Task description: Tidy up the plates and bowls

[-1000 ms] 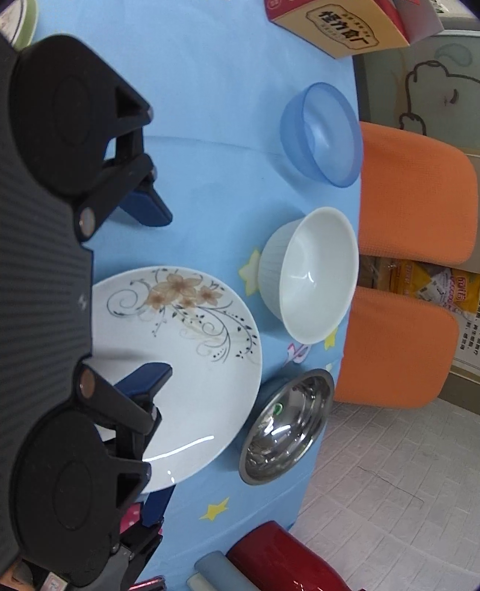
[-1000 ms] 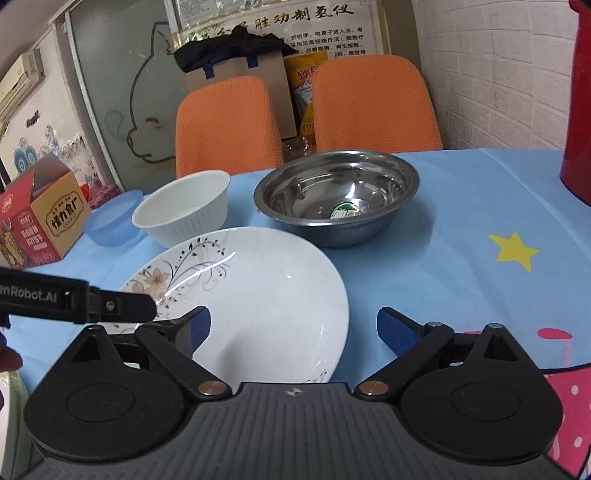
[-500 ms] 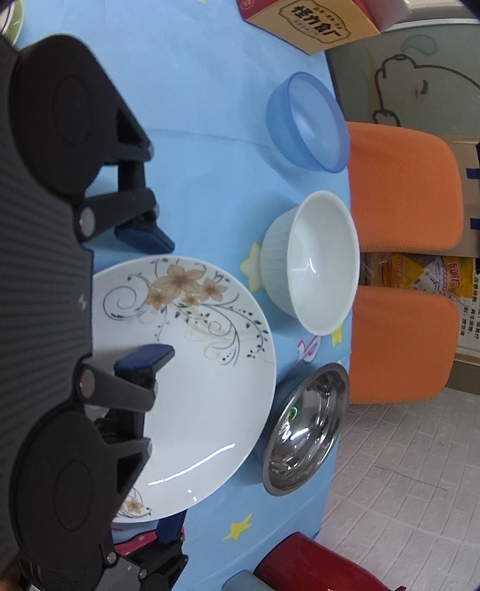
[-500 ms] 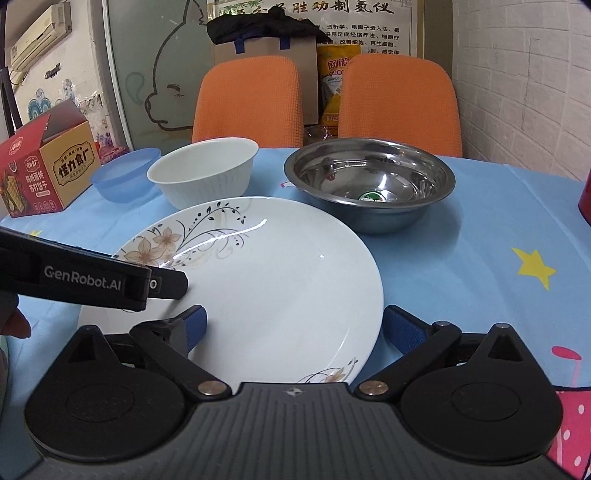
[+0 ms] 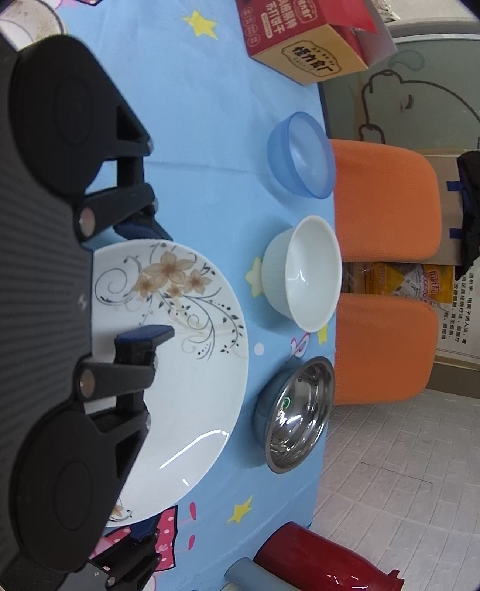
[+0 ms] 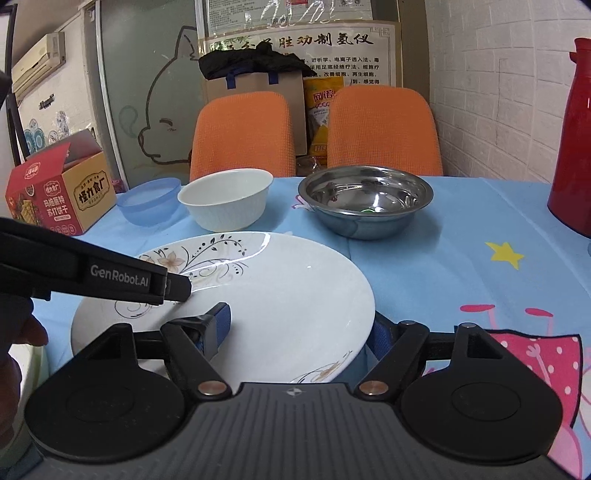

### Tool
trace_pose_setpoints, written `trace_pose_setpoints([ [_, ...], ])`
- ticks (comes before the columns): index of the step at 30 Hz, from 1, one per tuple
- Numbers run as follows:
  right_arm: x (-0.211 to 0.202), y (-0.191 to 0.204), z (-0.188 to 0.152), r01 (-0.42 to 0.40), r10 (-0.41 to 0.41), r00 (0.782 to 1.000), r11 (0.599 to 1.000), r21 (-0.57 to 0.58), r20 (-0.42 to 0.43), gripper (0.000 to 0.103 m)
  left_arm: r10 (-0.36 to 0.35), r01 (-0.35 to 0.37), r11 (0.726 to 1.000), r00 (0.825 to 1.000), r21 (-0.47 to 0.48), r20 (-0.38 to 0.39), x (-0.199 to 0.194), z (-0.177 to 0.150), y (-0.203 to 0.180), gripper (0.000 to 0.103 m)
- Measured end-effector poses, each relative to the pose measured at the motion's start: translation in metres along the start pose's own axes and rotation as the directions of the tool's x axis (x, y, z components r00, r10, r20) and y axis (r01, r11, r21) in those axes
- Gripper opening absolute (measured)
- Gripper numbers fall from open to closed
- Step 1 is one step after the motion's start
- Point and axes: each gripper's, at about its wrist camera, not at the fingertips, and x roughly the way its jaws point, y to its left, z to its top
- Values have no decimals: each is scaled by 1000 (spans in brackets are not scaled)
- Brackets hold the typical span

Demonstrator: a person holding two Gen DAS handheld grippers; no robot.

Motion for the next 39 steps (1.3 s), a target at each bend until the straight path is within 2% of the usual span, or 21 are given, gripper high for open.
trace_pose_setpoints([
  [7, -37, 26, -7, -28, 28, 998, 1000, -4, 53, 103, 4, -2, 1000, 998, -24, 66, -51, -20, 15, 29],
  [11, -54, 50, -9, -70, 72, 995, 997, -31, 73, 103, 20, -14, 998, 996, -66, 88, -82, -34, 35, 30],
  [16, -67, 92, -15, -149, 155, 984, 986, -76, 86, 103, 87, -74, 990, 990, -116, 109, -118, -60, 70, 30],
  [20, -67, 127, -25, -219, 227, 972, 969, -115, 60, 103, 147, -128, 977, 984, -169, 103, -140, -87, 104, 31],
  [27, -62, 175, -46, -286, 289, 957, 943, -169, -10, 103, 202, -181, 955, 977, -237, 67, -153, -124, 151, 31],
  [32, -61, 189, -55, -268, 269, 963, 937, -223, -28, 103, 179, -155, 950, 982, -273, 64, -148, -134, 167, 31],
  [35, -58, 190, -58, -255, 254, 967, 941, -222, -34, 103, 159, -132, 957, 983, -259, 88, -147, -138, 167, 32],
  [37, -57, 189, -59, -260, 259, 965, 942, -212, -33, 103, 146, -116, 960, 984, -255, 99, -146, -138, 168, 38],
  [39, -57, 190, -59, -256, 255, 966, 941, -219, -35, 103, 140, -110, 961, 984, -253, 107, -146, -138, 168, 39],
])
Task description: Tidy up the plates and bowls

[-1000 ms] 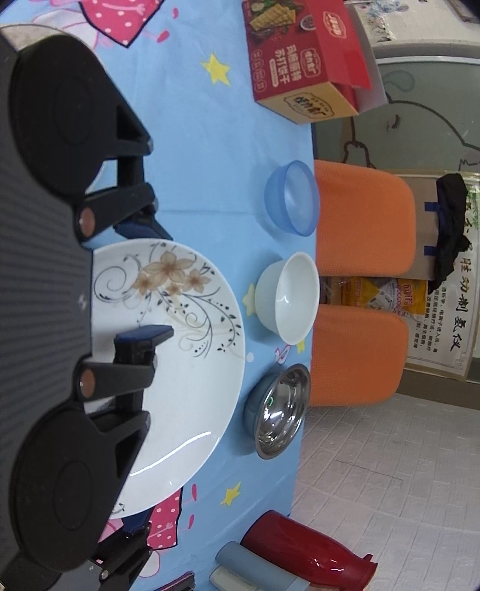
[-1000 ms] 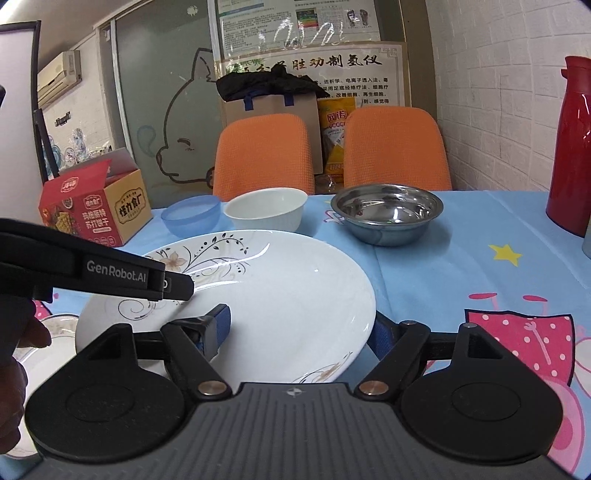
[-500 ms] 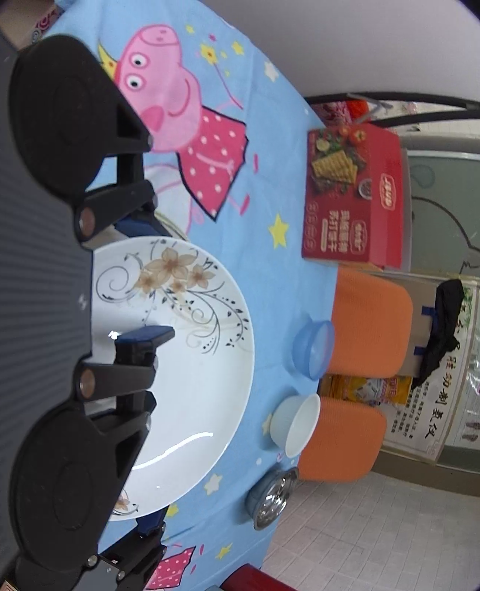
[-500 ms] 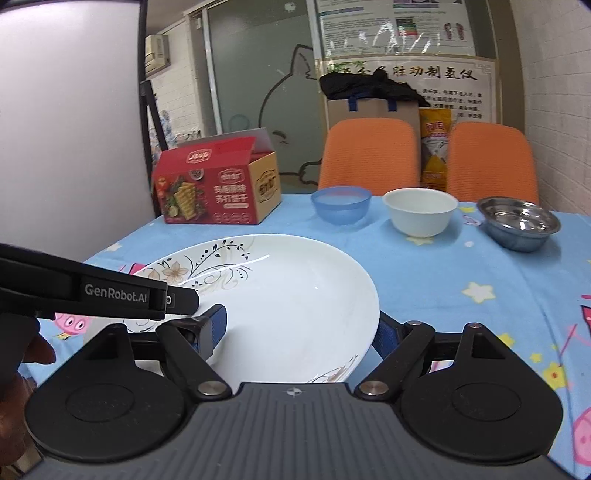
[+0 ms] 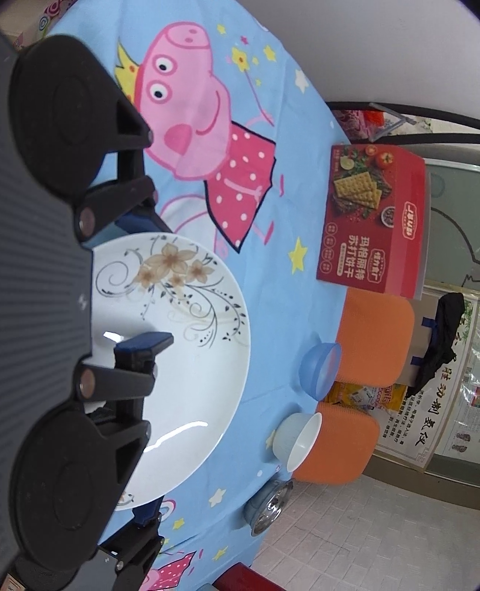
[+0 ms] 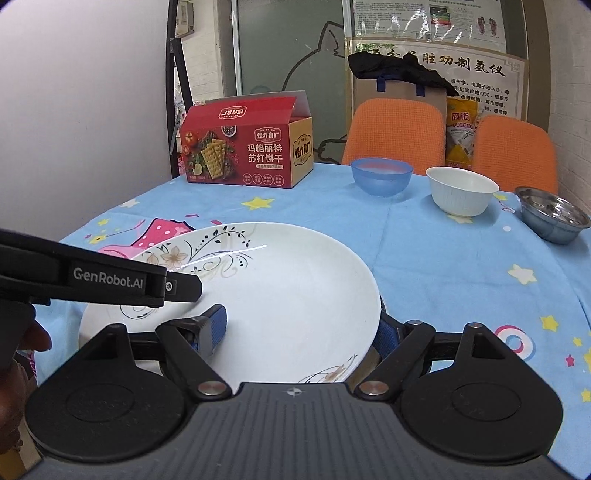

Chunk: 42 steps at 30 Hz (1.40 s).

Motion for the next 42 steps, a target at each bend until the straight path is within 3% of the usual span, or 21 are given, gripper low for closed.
trace_pose_setpoints([
  [8, 1, 0, -1, -5, 5, 1000, 1000, 3, 4, 103, -27, 27, 1000, 1000, -9, 3, 1, 0, 1, 52],
  [16, -1, 7, -1, 93, -90, 995, 993, -78, 43, 103, -38, 38, 999, 999, -7, 7, -1, 2, -5, 66],
  [19, 0, -10, 1, 33, -33, 999, 999, 34, 10, 103, -34, 33, 999, 999, 25, 40, -7, 4, -11, 69],
  [21, 2, -14, 0, -1, 2, 1000, 1000, 30, -9, 103, -31, 30, 999, 998, 38, 48, -9, 6, -15, 69],
  [28, -16, -23, 3, 20, -28, 995, 996, 85, 97, 103, -33, 29, 998, 998, 56, 60, -13, 9, -22, 71],
  [35, -28, -52, -1, 50, -64, 993, 990, 133, 100, 103, -38, 34, 996, 998, 77, 56, -15, 10, -33, 72],
  [42, -42, -110, -11, 122, -147, 985, 963, 241, 90, 103, -72, 66, 988, 997, 136, 35, -7, 17, -68, 73],
])
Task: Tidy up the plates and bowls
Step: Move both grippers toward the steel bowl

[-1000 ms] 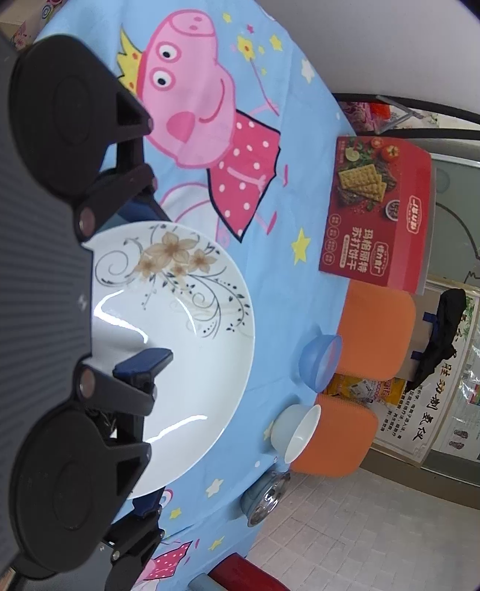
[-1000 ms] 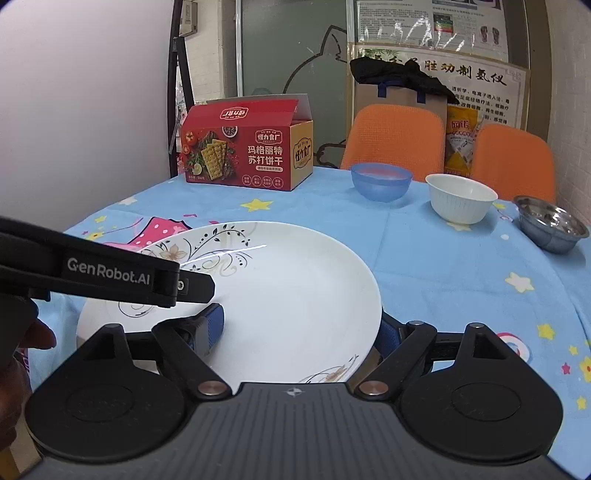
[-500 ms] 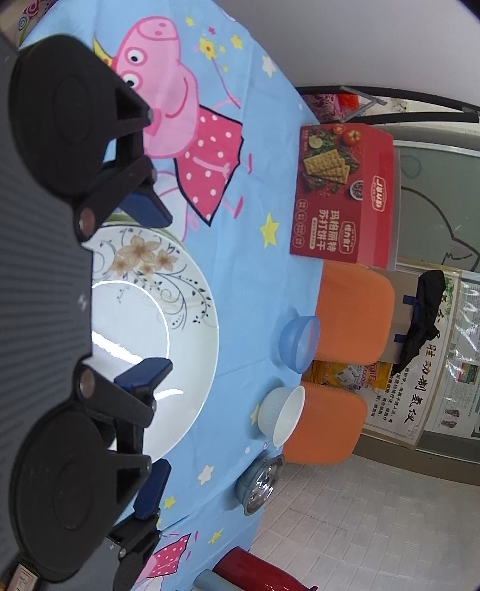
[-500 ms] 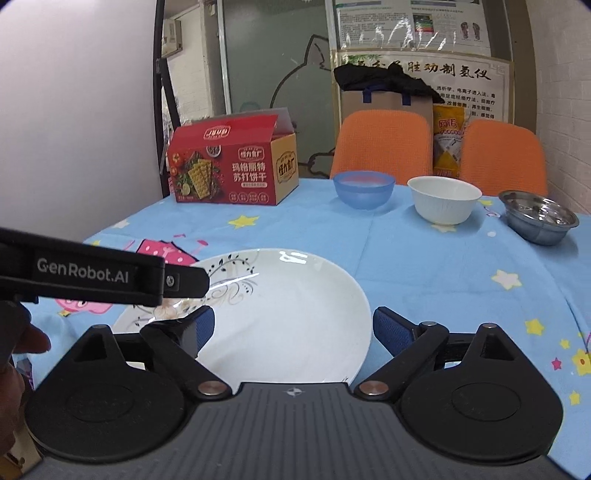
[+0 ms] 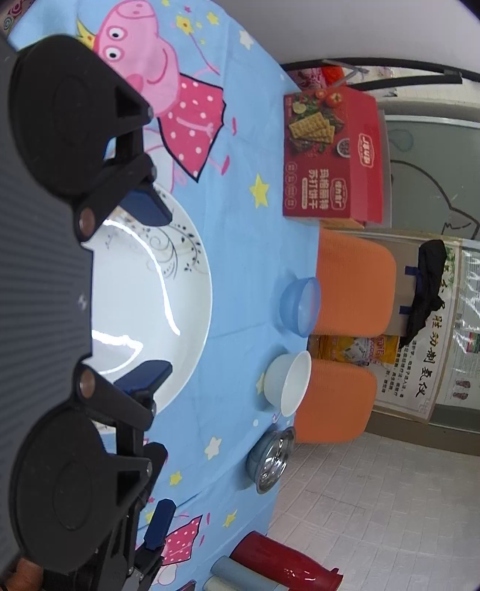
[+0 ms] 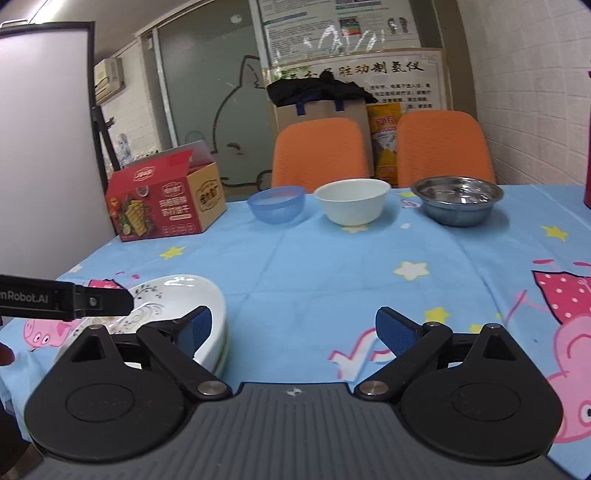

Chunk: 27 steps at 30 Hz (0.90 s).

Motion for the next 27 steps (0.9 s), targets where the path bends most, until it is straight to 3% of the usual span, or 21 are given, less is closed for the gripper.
trace_pose_setpoints([
  [8, -4, -70, -4, 89, -88, 996, 985, 148, -10, 103, -48, 53, 993, 998, 106, -45, 30, 15, -61, 73],
  [16, 2, -124, 12, 90, -83, 996, 976, 196, -46, 103, -148, 165, 974, 982, 158, -116, 83, 45, -128, 73],
  [19, 5, -147, 47, 87, -85, 996, 981, 173, -18, 103, -217, 229, 967, 970, 110, -108, 105, 74, -150, 73],
  [23, 37, -177, 109, 142, -146, 989, 981, 133, 14, 103, -282, 281, 959, 954, -25, -97, 146, 113, -166, 73],
  [27, 101, -204, 148, 179, -174, 983, 980, 86, -62, 103, -305, 278, 941, 944, -193, -127, 191, 135, -168, 73],
])
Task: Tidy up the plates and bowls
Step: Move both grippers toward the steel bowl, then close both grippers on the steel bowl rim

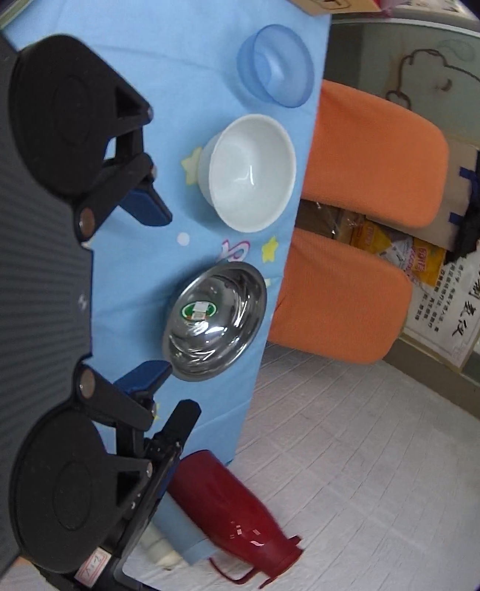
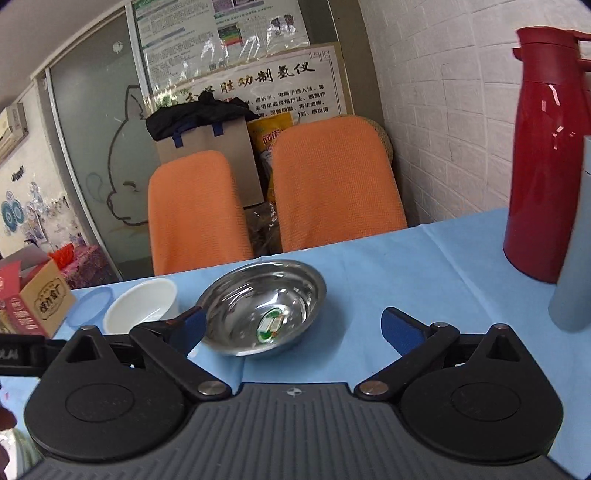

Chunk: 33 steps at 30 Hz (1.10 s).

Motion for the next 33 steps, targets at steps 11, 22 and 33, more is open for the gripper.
trace_pose_setpoints([
  [11, 97, -31, -6, 8, -14, 977, 1000, -29, -215, 103, 31, -42, 979, 998, -200, -59, 75, 12, 2, 73],
  [22, 101, -18, -13, -18, 11, 989, 999, -46, -145, 103, 164, -178, 955, 983, -235, -77, 101, 5, -6, 48],
  [33, 98, 1, -8, -177, 157, 962, 981, -74, -222, 56, 194, -200, 972, 979, -121, -53, 87, 0, -15, 15],
])
